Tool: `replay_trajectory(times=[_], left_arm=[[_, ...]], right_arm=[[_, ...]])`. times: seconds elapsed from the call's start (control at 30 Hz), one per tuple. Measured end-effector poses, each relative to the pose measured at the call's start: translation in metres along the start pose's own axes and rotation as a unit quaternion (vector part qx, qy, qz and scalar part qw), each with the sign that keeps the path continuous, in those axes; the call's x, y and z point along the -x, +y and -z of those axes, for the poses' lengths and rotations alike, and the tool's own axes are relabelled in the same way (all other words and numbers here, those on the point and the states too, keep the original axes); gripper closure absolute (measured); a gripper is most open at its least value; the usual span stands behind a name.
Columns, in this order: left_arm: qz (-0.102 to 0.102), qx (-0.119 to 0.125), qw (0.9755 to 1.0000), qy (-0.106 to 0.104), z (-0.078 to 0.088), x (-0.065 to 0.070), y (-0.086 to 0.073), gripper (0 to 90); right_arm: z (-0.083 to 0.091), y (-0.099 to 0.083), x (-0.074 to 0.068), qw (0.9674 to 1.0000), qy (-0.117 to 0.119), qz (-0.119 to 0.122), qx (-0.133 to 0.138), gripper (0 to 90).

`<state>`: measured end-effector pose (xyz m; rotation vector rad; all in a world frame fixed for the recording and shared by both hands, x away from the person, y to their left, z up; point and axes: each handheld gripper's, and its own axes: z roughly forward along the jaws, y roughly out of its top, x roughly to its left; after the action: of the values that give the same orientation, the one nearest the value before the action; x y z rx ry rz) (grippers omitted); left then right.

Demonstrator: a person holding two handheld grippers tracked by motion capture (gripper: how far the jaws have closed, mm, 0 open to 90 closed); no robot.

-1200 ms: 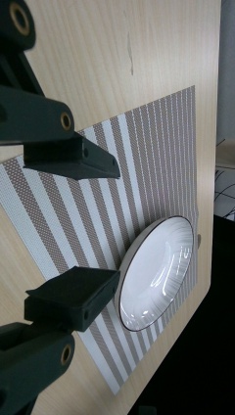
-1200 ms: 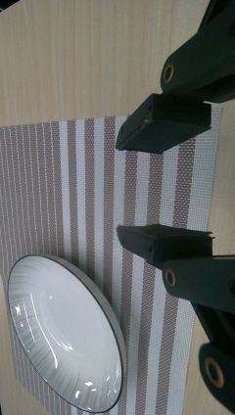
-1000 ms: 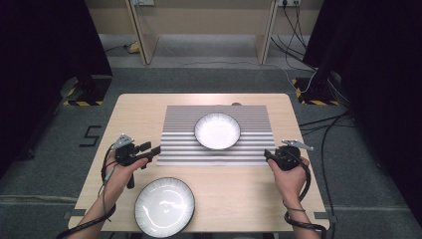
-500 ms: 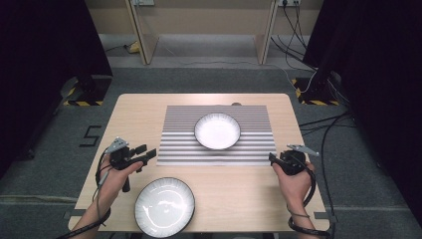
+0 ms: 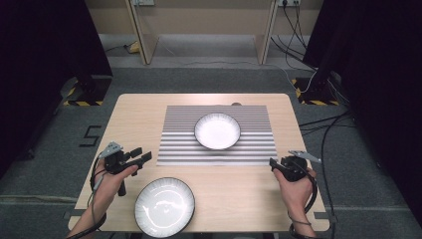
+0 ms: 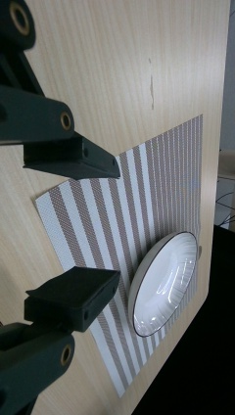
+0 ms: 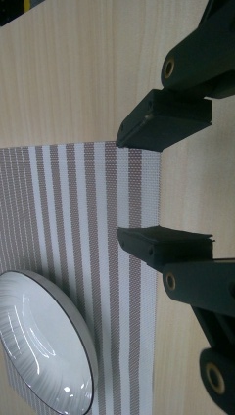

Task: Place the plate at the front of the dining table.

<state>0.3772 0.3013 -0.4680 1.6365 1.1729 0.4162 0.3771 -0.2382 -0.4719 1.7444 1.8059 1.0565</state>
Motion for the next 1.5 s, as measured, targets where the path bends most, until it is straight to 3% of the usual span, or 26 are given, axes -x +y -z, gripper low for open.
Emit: replay_trajectory(times=[0.33,0.77,1.5], left_arm=[[0.006,0.004,0.9999,0.007,0.012,-0.007,-0.008,45.6],[0.010,0.010,0.9997,0.018,0.028,-0.018,-0.015,46.0],[0.015,0.014,0.9996,0.021,0.044,-0.020,-0.025,45.6]], right_arm=[[0.007,-0.006,0.003,1.0000,-0.001,0.004,0.002,50.9],[0.018,-0.019,0.017,0.9998,-0.009,-0.014,0.008,50.8],[0.040,-0.031,0.032,0.9993,-0.022,-0.026,0.015,50.5]])
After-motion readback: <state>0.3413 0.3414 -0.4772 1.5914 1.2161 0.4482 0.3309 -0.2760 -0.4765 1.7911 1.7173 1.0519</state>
